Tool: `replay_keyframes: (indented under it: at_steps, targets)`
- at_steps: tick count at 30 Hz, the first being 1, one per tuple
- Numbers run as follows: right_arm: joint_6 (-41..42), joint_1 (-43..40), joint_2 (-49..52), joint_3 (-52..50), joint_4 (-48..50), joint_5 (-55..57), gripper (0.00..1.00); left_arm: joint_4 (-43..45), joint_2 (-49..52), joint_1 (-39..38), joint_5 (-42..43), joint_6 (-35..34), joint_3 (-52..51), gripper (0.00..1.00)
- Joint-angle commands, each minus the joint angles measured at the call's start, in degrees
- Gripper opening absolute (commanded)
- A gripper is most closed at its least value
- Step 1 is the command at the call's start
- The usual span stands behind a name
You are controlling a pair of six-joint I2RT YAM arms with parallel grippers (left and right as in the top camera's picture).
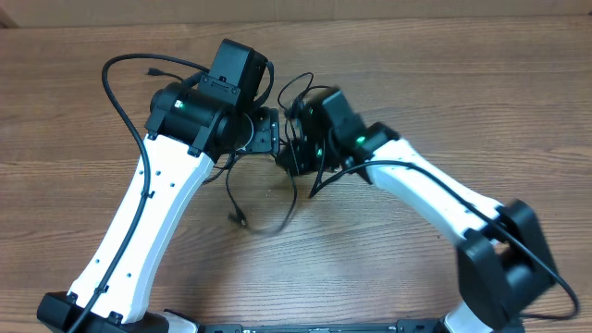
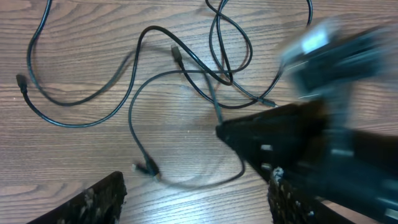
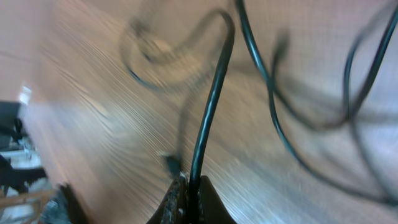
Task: Untangle cables
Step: 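Pull the held cable with the right gripper out to the right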
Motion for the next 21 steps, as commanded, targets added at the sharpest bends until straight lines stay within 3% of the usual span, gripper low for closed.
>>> replay_keyframes:
  at_steps: [1, 11, 21]
  targets:
    - [-0.9, -2.0, -6.4, 6.1, 0.3, -1.2, 0.04, 0.2, -0.4, 0.4, -0.5, 0.2, -0.3, 0.75]
    - [-0.9, -13.9, -16.6, 20.0, 0.8, -0.7, 0.04, 0.2, -0.4, 0.4, -0.1, -0.4, -0.3, 0.77]
    - [-0.8, -40.1, -24.2, 25.6, -2.4, 13.5, 0.04, 0.2, -0.4, 0.4, 1.0, -0.4, -0.3, 0.77]
